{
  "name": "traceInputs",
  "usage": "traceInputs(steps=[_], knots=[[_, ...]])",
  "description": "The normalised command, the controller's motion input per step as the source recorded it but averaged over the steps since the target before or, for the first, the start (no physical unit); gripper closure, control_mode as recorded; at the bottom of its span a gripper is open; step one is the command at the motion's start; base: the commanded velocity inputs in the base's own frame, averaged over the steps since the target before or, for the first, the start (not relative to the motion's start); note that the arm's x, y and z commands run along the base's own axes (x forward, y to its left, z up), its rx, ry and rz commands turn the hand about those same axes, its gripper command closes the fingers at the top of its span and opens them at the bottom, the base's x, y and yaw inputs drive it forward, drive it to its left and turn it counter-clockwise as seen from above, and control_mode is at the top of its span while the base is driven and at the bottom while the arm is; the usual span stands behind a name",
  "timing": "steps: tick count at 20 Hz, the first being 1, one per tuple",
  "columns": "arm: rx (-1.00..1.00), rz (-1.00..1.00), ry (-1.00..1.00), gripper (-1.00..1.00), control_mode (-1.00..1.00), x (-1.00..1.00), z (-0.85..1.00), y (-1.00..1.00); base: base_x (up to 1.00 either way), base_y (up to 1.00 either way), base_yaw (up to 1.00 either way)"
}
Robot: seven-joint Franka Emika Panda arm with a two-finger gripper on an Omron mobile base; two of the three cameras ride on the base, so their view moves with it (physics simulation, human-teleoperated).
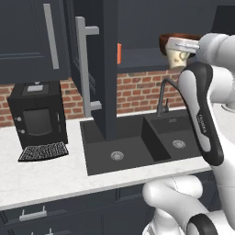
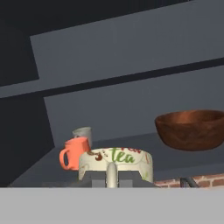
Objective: Gather all objects into one cabinet and sort the glasses and bowls to opposite sides.
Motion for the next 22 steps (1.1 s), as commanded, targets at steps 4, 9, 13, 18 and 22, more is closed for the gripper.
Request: traceInputs(steps=[4,9,13,18,22], knots=[[0.0,0.06,-0.26,1.0,-1.0,0.05,-0.27,0.0,0.0,0.0,0.0],[0.0,0.1,-0.25,1.0,-1.0,0.0,-0.15,0.0,0.0,0.0,0.0],[0.0,0.01,0.0,1.0,-1.0,0.22,0.0,0.0,0.0,0.0,0.0],[0.0,0.0,0.04,1.0,-1.0,0.5,0.06,0.0,0.0,0.0,0.0],[0.0,0.0,0.13,1.0,-1.0,0.58,0.05,0.0,0.0,0.0,0.0]])
